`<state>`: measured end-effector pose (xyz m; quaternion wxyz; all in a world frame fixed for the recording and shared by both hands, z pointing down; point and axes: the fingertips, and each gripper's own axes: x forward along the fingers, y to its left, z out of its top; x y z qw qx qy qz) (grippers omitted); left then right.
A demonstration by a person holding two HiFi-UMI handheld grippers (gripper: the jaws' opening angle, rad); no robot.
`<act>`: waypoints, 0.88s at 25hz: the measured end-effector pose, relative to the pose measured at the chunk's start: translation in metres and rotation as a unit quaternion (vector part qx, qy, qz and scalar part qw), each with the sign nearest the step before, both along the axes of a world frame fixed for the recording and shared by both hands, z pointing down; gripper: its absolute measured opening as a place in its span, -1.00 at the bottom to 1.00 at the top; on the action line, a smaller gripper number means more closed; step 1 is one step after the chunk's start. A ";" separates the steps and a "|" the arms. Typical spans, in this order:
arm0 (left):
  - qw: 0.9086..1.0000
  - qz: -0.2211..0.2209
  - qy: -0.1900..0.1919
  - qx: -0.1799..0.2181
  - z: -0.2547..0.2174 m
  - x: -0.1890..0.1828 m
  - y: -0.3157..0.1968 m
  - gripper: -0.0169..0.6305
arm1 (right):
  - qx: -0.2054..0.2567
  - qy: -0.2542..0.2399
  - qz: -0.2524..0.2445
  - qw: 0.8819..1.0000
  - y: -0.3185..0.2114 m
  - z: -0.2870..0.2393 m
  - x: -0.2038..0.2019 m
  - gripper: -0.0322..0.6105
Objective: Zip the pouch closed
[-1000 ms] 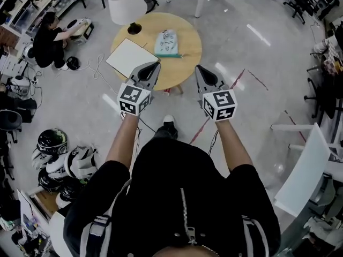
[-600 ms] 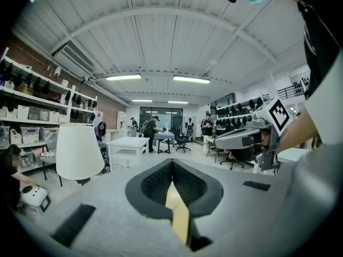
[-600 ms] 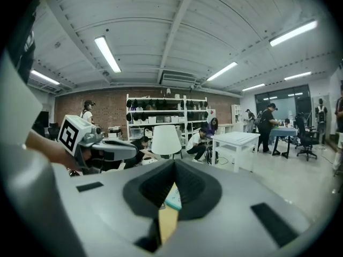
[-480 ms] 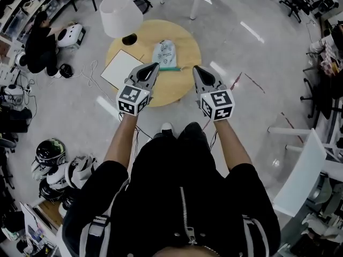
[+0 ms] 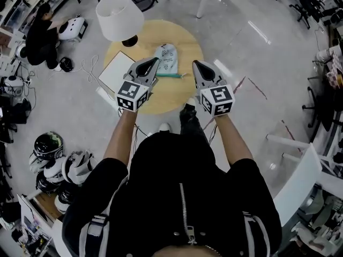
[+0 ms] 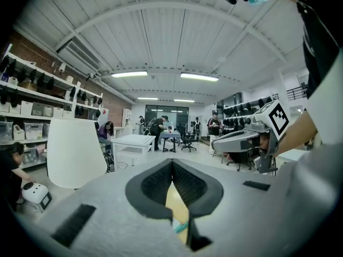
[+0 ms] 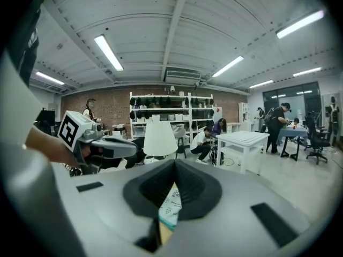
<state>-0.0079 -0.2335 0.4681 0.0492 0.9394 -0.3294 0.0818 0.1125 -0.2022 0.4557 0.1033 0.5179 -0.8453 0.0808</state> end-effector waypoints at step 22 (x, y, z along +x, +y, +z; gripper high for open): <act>0.995 -0.055 -0.010 -0.085 0.083 0.006 -0.047 -0.95 | -0.132 0.096 -0.151 0.975 -0.057 0.158 0.014 -0.69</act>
